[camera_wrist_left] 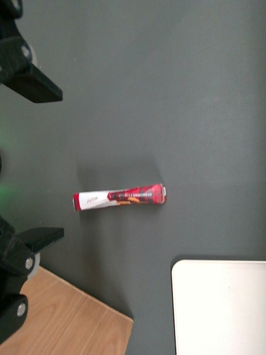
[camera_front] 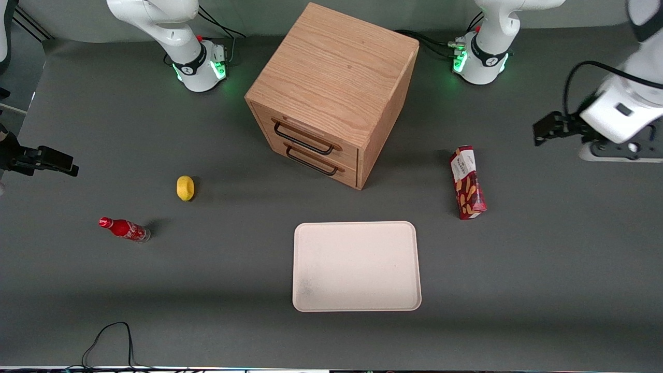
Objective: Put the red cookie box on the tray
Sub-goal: 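Move the left gripper from rest toward the red shortbread box, then lower the open left gripper over the red plaid shortbread box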
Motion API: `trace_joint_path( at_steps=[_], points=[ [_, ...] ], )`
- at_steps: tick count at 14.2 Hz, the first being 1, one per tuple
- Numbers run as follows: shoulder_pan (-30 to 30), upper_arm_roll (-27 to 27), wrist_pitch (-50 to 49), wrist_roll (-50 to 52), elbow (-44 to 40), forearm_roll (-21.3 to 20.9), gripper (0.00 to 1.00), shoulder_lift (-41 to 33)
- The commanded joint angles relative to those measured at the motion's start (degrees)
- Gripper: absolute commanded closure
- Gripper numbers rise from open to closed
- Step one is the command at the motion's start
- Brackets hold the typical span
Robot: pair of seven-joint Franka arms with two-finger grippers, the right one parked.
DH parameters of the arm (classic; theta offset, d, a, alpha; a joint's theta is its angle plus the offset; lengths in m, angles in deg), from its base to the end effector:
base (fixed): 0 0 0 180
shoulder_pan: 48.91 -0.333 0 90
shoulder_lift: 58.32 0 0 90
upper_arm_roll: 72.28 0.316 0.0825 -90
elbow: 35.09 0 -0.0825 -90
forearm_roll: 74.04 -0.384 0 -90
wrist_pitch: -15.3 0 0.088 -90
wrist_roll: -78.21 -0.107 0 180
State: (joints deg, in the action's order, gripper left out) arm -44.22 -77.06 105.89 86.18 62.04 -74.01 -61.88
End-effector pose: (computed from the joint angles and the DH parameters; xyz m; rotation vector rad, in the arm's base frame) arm 0.5260 -0.0891 0.6004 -3.1278 0.0405 0.0797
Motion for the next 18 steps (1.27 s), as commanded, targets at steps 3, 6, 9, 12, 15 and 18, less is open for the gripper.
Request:
trace_joint_path(
  at_steps=[3, 6, 9, 12, 15, 18],
  points=[
    [3.7, 0.5, 5.6, 4.4, 16.8, 0.1, 0.0, -13.7],
    [3.8, 0.5, 8.6, 4.4, 21.3, 0.1, 0.0, -15.4],
    [3.8, 0.5, 15.1, 4.5, 26.8, 0.3, 0.0, -15.1],
    [3.8, 0.5, 25.3, 5.1, 32.8, 0.3, 0.0, -12.1],
    [4.2, 0.5, 34.6, 5.6, 35.2, 0.3, 0.0, -4.8],
    [4.1, 0.5, 46.1, 5.7, 40.9, 0.3, 0.0, -1.6]
  ],
)
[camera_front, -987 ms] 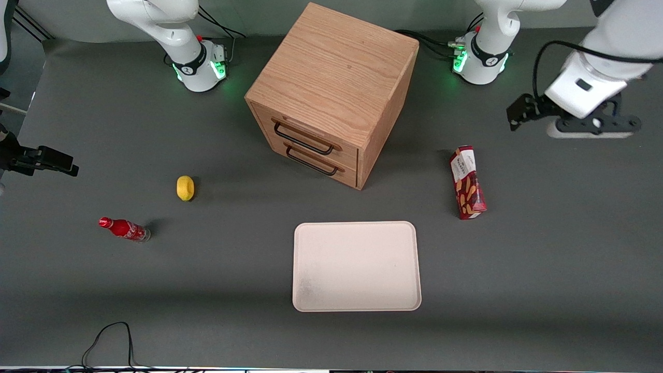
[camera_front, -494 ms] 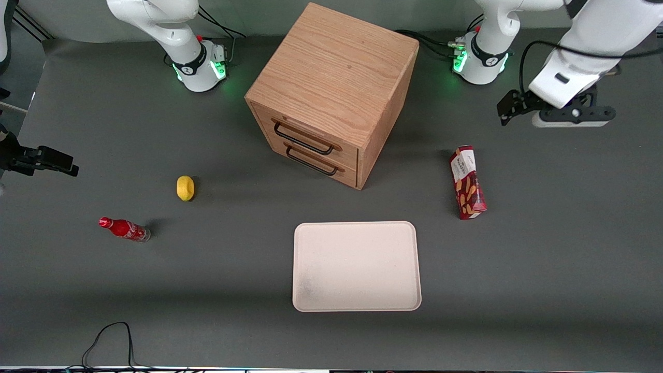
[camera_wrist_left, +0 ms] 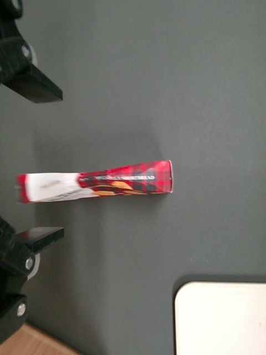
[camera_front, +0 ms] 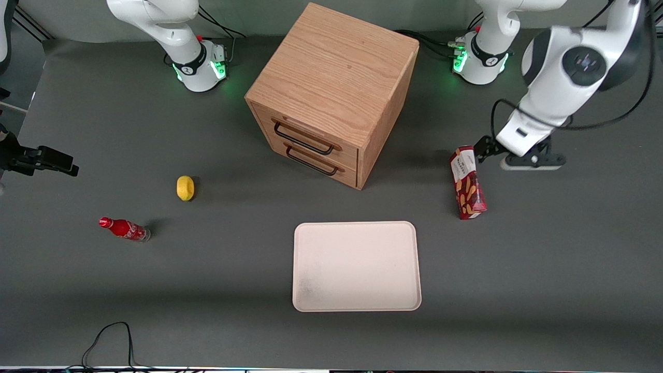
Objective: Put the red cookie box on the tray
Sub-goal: 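Lower the open left gripper over the red plaid shortbread box, then close the left gripper on the shortbread box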
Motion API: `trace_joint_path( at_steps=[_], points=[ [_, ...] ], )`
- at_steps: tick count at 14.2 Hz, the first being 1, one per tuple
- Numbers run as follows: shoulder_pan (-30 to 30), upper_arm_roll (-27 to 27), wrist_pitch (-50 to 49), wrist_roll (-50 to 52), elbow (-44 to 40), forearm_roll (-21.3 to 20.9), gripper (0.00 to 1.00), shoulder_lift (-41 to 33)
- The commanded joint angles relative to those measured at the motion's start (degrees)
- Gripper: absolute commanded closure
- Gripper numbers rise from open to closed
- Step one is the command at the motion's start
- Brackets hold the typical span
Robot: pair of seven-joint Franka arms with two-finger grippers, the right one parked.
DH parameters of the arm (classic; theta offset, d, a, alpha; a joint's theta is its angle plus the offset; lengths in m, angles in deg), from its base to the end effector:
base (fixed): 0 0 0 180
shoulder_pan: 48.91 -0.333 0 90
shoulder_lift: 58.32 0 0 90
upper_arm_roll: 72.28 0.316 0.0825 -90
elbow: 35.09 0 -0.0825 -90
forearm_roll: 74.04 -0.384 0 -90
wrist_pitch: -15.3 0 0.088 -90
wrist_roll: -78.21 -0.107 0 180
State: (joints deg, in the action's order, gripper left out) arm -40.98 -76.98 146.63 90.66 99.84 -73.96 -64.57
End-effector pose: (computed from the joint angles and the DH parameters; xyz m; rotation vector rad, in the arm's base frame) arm 0.4799 -0.1077 0.3775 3.1385 -0.0031 0.0730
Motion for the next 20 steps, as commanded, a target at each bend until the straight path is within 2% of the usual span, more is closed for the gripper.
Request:
trace_joint_path(
  at_steps=[1, 7, 12, 13, 16, 18, 20],
  points=[
    [1.0, 0.4, 7.1, 1.3, 3.4, 0.2, 0.0, 2.6],
    [1.0, 0.4, 14.7, 1.6, 3.5, 0.0, 0.0, 10.8],
    [1.2, 0.4, 15.5, 2.3, 3.7, 0.0, 0.0, 13.1],
    [1.2, 0.4, 15.5, 2.3, 3.7, 0.0, 0.08, 13.4],
    [1.1, 0.4, 14.7, 2.5, 3.6, 0.0, 0.6, 13.5],
    [1.2, 0.4, 14.6, 3.6, 3.6, 0.0, 0.99, 13.6],
    [1.2, 0.4, 14.5, 3.7, 3.4, 0.0, 1.0, 13.6]
  ],
)
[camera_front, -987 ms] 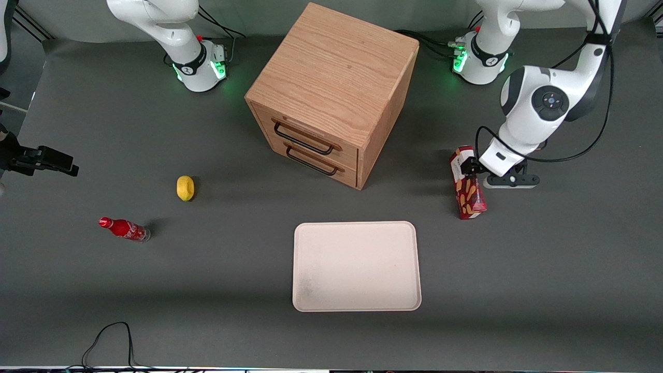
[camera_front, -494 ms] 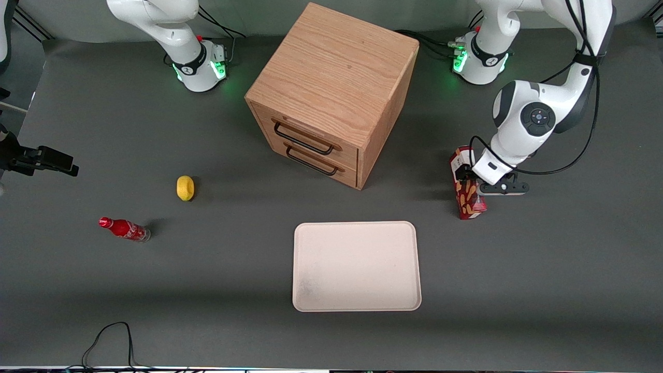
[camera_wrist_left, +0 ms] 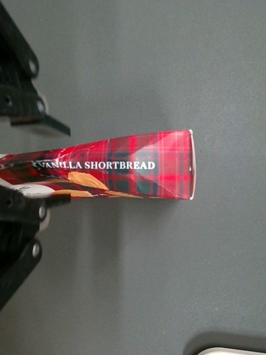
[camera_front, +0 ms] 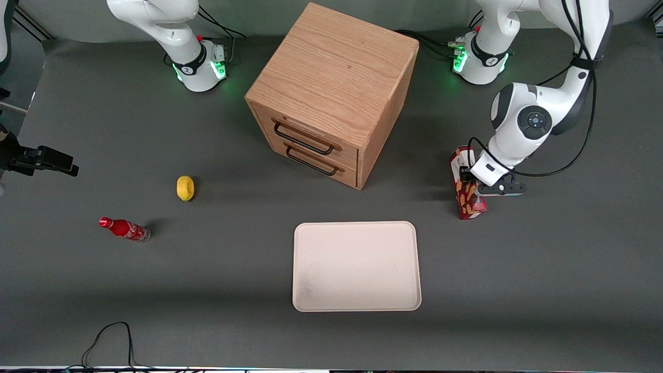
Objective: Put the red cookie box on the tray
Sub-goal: 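Close the left gripper on the shortbread box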
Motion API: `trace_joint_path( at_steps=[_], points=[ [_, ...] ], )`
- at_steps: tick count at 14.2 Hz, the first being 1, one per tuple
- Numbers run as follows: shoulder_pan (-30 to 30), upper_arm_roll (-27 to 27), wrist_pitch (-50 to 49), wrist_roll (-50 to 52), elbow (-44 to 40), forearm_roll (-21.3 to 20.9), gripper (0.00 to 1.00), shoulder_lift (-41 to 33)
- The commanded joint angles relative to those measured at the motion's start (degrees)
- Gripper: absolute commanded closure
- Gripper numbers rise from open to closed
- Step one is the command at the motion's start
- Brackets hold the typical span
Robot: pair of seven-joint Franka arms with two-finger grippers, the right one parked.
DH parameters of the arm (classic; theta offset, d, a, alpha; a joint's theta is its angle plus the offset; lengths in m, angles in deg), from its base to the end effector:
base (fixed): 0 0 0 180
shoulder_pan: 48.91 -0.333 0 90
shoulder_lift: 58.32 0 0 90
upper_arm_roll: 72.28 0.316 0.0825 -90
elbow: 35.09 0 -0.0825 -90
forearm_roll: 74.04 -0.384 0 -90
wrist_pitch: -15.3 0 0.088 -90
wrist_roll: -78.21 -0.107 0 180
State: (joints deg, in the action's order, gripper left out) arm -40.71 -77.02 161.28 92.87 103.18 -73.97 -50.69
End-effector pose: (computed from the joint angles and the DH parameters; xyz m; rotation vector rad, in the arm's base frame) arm 0.4828 -0.1114 0.2569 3.1294 0.0497 -0.0015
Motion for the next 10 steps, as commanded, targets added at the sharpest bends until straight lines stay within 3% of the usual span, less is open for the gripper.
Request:
trace_joint_path(
  at_steps=[1, 6, 10],
  points=[
    [0.9, 0.4, -0.2, 1.7, 0.0, 0.0, 1.0, -0.3],
    [0.9, 0.4, -6.0, 1.8, -3.7, 0.0, 1.0, -1.1],
    [0.9, 0.4, -31.4, 1.6, -21.6, 0.1, 1.0, -3.2]
  ],
)
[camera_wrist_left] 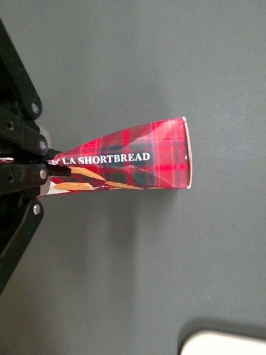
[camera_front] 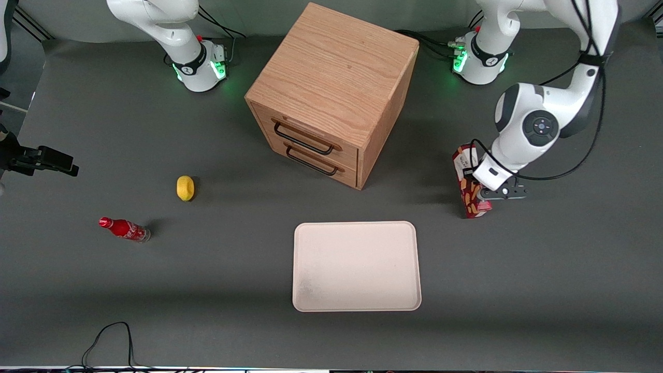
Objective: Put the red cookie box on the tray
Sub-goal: 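Close the left gripper on the shortbread box, then lift the box and carry it with the left gripper over the tray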
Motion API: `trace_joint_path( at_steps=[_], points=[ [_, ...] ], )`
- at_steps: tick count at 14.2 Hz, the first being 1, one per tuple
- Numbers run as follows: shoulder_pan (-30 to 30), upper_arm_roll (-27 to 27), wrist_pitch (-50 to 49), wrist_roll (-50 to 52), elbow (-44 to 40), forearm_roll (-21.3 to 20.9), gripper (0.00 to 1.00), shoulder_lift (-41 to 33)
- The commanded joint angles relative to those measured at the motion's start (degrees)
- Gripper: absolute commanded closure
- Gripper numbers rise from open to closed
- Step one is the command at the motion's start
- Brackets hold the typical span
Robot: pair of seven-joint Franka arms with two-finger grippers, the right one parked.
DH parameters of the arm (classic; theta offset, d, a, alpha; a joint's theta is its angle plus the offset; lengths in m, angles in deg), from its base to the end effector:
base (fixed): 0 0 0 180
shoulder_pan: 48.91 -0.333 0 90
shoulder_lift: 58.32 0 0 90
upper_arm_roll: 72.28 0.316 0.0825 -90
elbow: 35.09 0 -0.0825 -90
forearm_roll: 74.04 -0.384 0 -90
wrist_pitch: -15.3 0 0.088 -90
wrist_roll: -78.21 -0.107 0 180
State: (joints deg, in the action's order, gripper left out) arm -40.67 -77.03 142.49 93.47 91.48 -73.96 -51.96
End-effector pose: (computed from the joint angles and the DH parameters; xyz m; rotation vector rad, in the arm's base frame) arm 0.5176 -0.1193 0.3217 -3.1227 -0.0633 0.1552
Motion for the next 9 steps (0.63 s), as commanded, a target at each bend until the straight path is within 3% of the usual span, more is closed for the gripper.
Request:
trace_joint_path(
  at_steps=[1, 5, 9],
  points=[
    [0.7, 0.4, -18.5, 0.4, -15.2, 0.1, 1.0, -1.9],
    [0.5, 0.4, -36.8, -1.9, -34.2, 0.2, 1.0, -2.0],
    [0.2, 0.7, -45.3, -4.2, -44.5, 0.4, 1.0, -2.1]
  ],
)
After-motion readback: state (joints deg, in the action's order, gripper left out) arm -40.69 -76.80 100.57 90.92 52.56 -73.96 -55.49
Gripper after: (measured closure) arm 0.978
